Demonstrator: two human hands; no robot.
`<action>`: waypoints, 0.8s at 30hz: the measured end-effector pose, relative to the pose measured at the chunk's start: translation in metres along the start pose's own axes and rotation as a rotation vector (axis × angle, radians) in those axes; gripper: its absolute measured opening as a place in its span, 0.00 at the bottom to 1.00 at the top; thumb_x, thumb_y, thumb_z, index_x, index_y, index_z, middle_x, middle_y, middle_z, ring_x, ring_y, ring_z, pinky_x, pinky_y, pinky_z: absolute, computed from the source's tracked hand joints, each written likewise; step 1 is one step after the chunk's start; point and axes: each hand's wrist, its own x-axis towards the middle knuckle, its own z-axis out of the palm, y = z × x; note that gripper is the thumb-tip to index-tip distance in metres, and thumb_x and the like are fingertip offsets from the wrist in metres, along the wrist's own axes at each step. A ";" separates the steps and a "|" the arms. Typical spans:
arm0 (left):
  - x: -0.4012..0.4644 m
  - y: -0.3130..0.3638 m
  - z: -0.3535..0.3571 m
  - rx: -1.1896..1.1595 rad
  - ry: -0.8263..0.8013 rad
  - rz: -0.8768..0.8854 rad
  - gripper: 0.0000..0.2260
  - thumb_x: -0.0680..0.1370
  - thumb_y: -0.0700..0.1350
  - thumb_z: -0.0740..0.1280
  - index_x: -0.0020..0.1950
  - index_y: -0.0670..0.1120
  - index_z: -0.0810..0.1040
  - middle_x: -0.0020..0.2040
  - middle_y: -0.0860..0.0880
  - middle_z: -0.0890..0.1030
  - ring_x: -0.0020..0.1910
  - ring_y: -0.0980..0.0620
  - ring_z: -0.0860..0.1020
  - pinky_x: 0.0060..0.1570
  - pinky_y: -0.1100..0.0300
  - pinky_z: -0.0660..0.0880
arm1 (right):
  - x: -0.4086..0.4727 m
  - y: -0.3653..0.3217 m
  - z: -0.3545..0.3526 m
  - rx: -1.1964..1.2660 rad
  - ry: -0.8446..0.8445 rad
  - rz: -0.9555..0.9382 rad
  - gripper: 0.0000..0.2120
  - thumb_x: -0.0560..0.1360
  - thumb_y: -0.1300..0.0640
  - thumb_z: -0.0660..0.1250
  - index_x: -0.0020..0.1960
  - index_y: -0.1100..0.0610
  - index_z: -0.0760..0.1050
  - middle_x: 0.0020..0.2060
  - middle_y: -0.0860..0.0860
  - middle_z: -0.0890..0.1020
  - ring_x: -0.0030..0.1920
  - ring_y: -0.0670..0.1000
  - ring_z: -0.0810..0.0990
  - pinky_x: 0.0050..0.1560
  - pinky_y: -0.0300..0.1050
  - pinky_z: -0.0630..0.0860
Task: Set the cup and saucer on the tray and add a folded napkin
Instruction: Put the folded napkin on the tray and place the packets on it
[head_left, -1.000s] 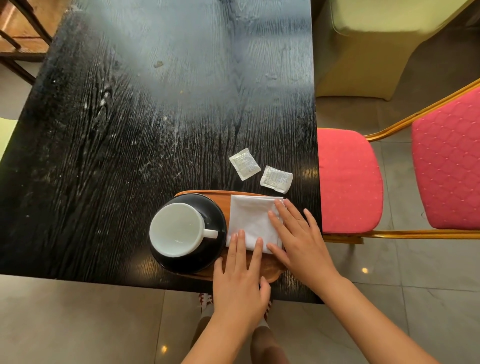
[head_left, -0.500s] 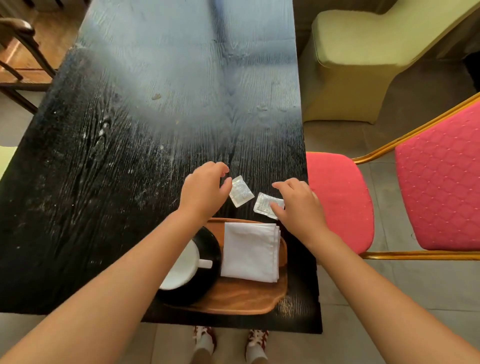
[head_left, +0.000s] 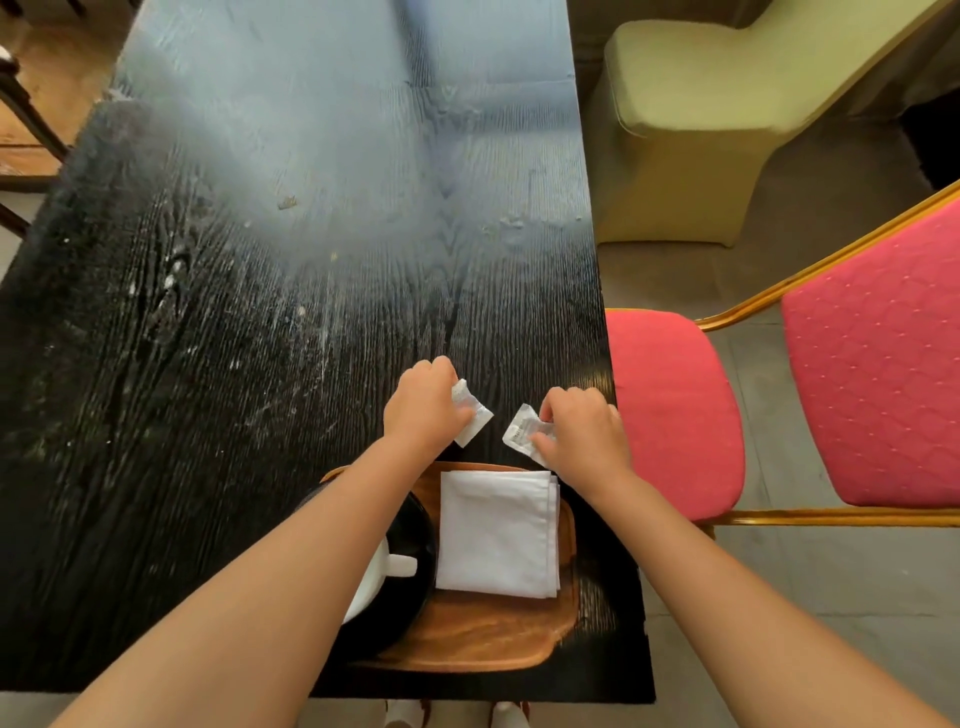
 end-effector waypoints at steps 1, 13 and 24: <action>-0.002 -0.001 -0.002 -0.081 0.002 -0.028 0.10 0.73 0.45 0.68 0.48 0.45 0.70 0.45 0.47 0.73 0.44 0.48 0.72 0.37 0.55 0.68 | -0.001 0.001 0.000 0.034 -0.021 0.031 0.06 0.71 0.57 0.65 0.47 0.56 0.73 0.44 0.53 0.79 0.49 0.58 0.74 0.48 0.50 0.67; -0.113 0.037 -0.120 -0.949 -0.223 -0.120 0.10 0.79 0.38 0.58 0.51 0.42 0.79 0.50 0.41 0.82 0.49 0.46 0.81 0.45 0.55 0.81 | -0.067 -0.062 -0.145 1.014 -0.040 -0.076 0.10 0.69 0.68 0.69 0.43 0.54 0.81 0.36 0.46 0.83 0.38 0.41 0.80 0.39 0.35 0.77; -0.194 0.064 -0.189 -0.982 -0.044 0.182 0.10 0.76 0.35 0.65 0.51 0.49 0.80 0.47 0.46 0.85 0.48 0.51 0.83 0.48 0.59 0.79 | -0.120 -0.116 -0.189 0.804 0.282 -0.204 0.10 0.68 0.62 0.72 0.47 0.51 0.77 0.40 0.46 0.77 0.40 0.45 0.76 0.39 0.35 0.73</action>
